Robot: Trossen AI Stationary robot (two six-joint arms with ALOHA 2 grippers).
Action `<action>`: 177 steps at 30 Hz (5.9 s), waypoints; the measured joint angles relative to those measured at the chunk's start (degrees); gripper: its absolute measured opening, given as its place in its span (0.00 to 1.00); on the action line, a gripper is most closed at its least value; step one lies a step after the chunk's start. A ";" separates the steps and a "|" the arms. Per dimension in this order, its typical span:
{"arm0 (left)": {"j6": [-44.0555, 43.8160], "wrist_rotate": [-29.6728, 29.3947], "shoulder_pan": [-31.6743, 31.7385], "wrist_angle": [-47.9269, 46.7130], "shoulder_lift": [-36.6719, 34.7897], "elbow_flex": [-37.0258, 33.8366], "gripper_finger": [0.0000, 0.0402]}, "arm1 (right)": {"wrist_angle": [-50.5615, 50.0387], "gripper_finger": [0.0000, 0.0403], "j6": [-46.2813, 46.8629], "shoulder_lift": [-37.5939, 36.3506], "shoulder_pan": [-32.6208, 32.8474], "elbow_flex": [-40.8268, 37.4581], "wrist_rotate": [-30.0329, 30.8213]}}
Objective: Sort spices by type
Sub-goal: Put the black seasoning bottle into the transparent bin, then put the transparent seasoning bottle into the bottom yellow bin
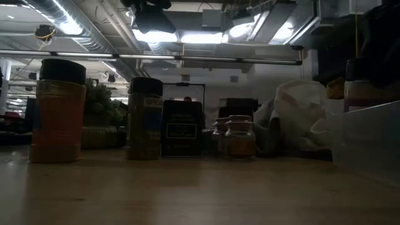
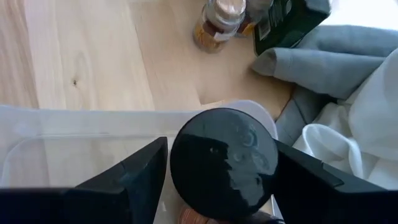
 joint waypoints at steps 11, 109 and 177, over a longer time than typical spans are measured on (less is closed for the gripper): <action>0.00 0.00 -0.02 0.00 0.00 0.00 0.66 | -0.09 0.64 -1.17 0.01 -3.96 0.00 -6.13; 4.07 -0.04 0.00 -0.09 -5.40 0.00 0.66 | -13.06 0.64 -16.81 -2.46 -13.73 6.36 -25.08; 20.18 0.60 -7.41 30.56 30.97 8.83 0.66 | -14.65 0.64 -25.69 -27.66 -13.70 5.20 8.09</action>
